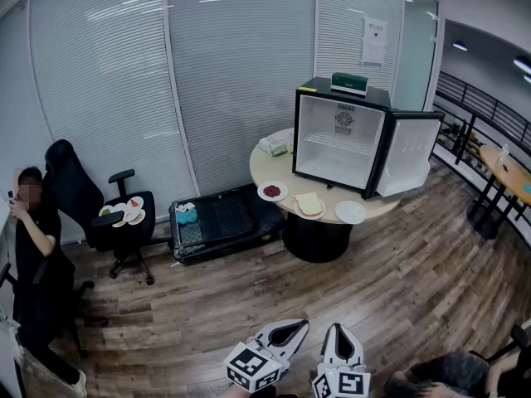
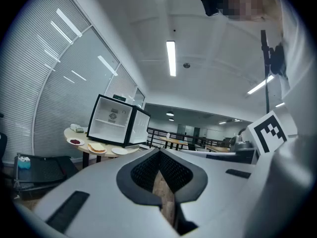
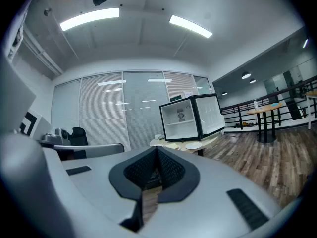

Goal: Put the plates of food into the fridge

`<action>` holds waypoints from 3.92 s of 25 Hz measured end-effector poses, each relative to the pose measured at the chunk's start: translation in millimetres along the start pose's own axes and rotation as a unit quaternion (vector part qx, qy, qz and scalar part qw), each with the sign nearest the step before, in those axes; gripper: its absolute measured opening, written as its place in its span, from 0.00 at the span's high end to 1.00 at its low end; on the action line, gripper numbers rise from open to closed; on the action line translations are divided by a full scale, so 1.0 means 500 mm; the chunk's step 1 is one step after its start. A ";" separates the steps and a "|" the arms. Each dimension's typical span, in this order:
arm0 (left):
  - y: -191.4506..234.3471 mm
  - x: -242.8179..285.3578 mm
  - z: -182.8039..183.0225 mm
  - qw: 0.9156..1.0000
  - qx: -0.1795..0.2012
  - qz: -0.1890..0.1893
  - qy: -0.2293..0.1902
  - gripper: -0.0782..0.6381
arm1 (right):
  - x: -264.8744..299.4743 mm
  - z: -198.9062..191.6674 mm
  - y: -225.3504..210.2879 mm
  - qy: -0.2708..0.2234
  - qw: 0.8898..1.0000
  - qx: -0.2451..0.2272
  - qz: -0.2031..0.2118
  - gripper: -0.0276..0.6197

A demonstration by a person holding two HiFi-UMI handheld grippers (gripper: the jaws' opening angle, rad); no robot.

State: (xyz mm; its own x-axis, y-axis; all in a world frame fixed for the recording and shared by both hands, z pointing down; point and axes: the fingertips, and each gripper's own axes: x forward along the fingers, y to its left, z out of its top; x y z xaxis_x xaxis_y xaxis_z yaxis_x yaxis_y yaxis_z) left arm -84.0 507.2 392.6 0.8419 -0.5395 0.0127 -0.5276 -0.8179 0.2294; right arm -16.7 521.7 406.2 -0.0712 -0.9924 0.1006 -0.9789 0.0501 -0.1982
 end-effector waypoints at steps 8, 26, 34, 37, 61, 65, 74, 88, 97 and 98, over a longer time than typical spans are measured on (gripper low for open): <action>0.009 0.003 0.000 1.000 0.000 -0.003 0.001 0.88 | 0.011 -0.007 0.001 0.000 1.000 -0.002 -0.001 0.95; 0.033 -0.014 0.003 1.000 -0.006 0.000 -0.001 0.88 | 0.024 -0.008 0.014 -0.001 1.000 0.012 -0.009 0.95; 0.035 -0.029 -0.001 1.000 -0.001 -0.011 0.003 0.88 | 0.023 -0.018 0.024 -0.005 1.000 0.010 -0.018 0.95; 0.040 -0.044 -0.008 1.000 0.003 -0.016 0.007 0.88 | 0.024 -0.027 0.032 -0.008 1.000 0.015 -0.024 0.95; 0.160 0.004 -0.018 1.000 -0.014 0.009 0.013 0.88 | 0.148 -0.046 0.008 0.009 0.999 0.017 -0.032 0.95; 0.196 0.070 -0.010 1.000 -0.013 0.015 0.015 0.88 | 0.213 -0.034 -0.026 0.012 0.999 0.018 -0.025 0.95; 0.272 0.242 0.021 1.000 -0.004 0.017 0.015 0.88 | 0.365 0.030 -0.144 -0.007 0.999 0.026 -0.029 0.95; 0.347 0.413 0.027 0.999 0.004 0.042 0.011 0.88 | 0.534 0.054 -0.241 -0.001 0.999 0.036 0.013 0.95; 0.366 0.458 0.021 0.998 -0.003 0.058 0.019 0.88 | 0.570 0.050 -0.245 0.012 0.998 0.038 0.045 0.95; 0.369 0.465 0.025 0.998 -0.003 0.058 0.017 0.88 | 0.576 0.053 -0.248 0.010 0.998 0.037 0.048 0.95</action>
State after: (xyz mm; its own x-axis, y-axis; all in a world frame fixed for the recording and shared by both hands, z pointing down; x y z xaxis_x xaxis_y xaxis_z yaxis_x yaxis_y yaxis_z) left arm 12.9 228.5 425.6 0.7787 -0.6232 0.0726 -0.6210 -0.7491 0.2305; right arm 89.5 226.5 433.9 -0.1681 -0.9810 0.0970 -0.9504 0.1352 -0.2800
